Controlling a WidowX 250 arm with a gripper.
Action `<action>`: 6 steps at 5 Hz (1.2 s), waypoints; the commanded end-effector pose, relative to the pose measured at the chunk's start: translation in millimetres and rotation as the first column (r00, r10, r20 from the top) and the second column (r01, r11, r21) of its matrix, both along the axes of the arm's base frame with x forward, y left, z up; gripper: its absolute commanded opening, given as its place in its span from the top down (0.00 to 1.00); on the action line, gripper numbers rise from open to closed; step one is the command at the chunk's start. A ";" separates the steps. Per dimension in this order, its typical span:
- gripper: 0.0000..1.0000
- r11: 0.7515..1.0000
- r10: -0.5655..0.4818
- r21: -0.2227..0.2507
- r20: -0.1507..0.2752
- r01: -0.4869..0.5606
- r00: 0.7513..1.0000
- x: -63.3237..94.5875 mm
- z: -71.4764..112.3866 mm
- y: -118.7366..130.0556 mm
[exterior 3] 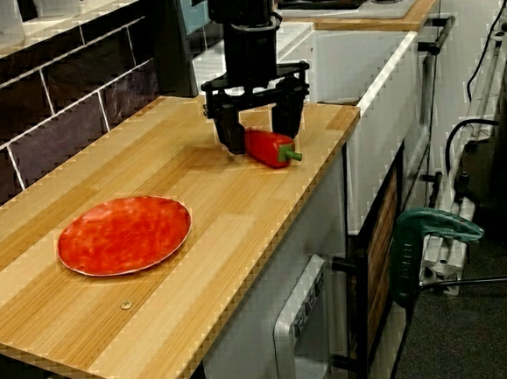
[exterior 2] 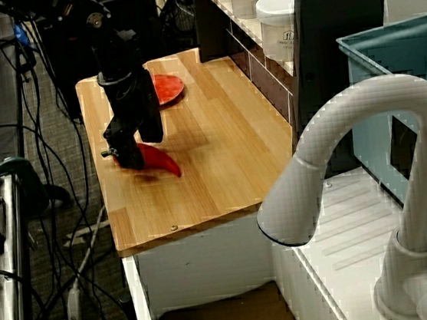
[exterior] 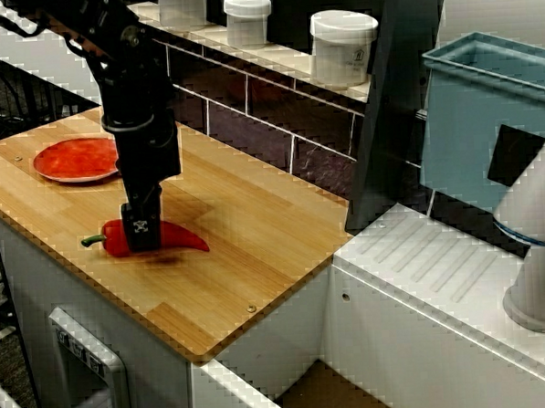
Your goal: Put the object on the plate
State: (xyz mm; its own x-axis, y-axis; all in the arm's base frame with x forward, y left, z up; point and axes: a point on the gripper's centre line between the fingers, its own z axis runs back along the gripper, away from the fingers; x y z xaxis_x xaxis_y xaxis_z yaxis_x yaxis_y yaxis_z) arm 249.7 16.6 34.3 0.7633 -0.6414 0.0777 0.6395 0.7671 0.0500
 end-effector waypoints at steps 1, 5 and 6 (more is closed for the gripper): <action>0.00 1.000 -0.004 0.016 0.030 0.004 1.000 1.8 0.7 1.6; 1.00 0.998 0.051 -0.037 0.070 -0.048 0.996 10.0 35.0 16.7; 1.00 0.993 0.103 -0.073 0.103 -0.096 0.989 16.6 54.6 35.1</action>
